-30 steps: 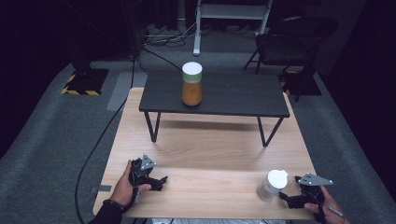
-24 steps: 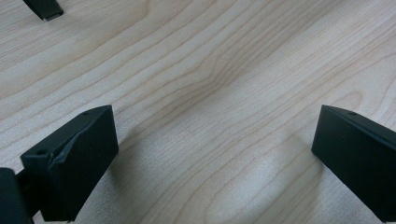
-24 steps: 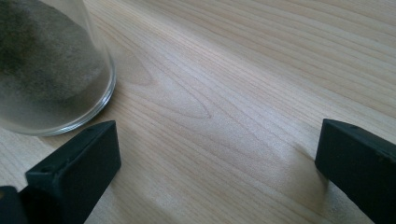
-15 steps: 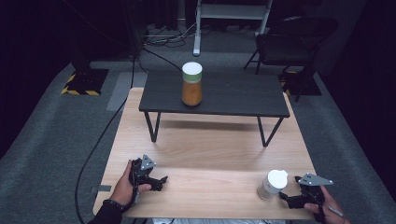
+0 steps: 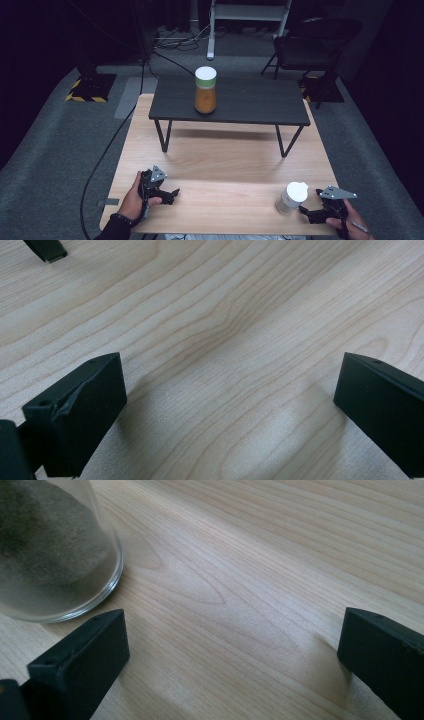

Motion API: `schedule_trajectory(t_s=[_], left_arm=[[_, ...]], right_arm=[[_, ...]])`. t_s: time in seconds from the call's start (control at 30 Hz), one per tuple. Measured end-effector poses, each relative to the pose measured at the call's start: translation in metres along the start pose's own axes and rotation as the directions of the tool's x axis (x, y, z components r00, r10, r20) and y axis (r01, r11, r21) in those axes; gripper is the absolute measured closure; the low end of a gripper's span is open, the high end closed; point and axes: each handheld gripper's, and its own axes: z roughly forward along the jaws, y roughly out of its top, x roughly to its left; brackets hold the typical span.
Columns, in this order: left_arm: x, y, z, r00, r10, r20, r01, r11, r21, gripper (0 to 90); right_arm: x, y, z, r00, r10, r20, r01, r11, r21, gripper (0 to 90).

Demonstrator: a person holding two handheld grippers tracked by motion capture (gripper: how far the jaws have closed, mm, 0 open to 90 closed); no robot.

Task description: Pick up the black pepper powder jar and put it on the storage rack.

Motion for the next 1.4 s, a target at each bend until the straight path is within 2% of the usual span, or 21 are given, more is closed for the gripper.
schedule_trajectory(t_s=[0.1, 0.2, 0.23, 0.43, 0.57, 0.7, 0.8, 1.0, 1.17, 1.27, 1.4], left_arm=[[0.000, 0.000, 0.000, 1.0000, 0.000, -0.001, 0.000, 1.0000, 0.000, 0.5], [0.000, 0.000, 0.000, 1.0000, 0.000, 0.000, 0.000, 1.0000, 0.000, 0.5], [0.000, 0.000, 0.000, 1.0000, 0.000, 0.000, 0.000, 1.0000, 0.000, 0.5], [0.000, 0.000, 0.000, 1.0000, 0.000, -0.001, 0.000, 1.0000, 0.000, 0.5], [0.000, 0.000, 0.000, 1.0000, 0.000, -0.001, 0.000, 1.0000, 0.000, 0.5], [0.000, 0.000, 0.000, 1.0000, 0.000, 0.000, 0.000, 1.0000, 0.000, 0.4], [0.000, 0.000, 0.000, 1.0000, 0.000, 0.000, 0.000, 1.0000, 0.000, 0.4], [0.000, 0.000, 0.000, 1.0000, 0.006, 0.002, -0.006, 1.0000, 0.001, 0.5], [0.001, 0.000, -0.001, 1.0000, 0.009, 0.003, -0.009, 1.0000, 0.003, 0.5], [0.001, 0.000, -0.001, 1.0000, 0.009, 0.004, -0.009, 1.0000, 0.003, 0.5], [0.001, 0.000, -0.001, 1.0000, 0.009, 0.004, -0.009, 1.0000, 0.002, 0.4]], right_arm=[[0.000, -0.003, -0.003, 0.9999, 0.006, 0.011, -0.006, 1.000, -0.009, 2.6], [-0.003, -0.014, -0.011, 0.9991, 0.042, -0.002, -0.042, 0.998, -0.052, 2.6], [-0.003, -0.016, -0.013, 0.9991, 0.041, -0.007, -0.041, 0.997, -0.063, 2.6], [-0.001, -0.017, -0.025, 0.9978, -0.002, -0.067, -0.007, 0.990, -0.138, 2.6], [0.004, -0.011, -0.031, 0.9951, -0.035, -0.092, 0.021, 0.988, -0.153, 2.6], [0.005, -0.010, -0.033, 0.9920, -0.022, -0.124, 0.000, 0.984, -0.177, 3.0], [0.007, -0.006, -0.034, 0.9900, -0.035, -0.137, 0.008, 0.982, -0.191, 3.0], [0.013, 0.006, -0.030, 0.9834, -0.063, -0.170, 0.031, 0.982, -0.186, 3.2], [0.016, 0.011, -0.023, 0.9779, -0.069, -0.197, 0.032, 0.983, -0.182, 3.5], [0.018, 0.012, -0.019, 0.9765, -0.065, -0.206, 0.025, 0.981, -0.191, 3.8], [0.018, 0.012, -0.013, 0.9732, -0.028, -0.228, -0.020, 0.979, -0.203, 4.2]])
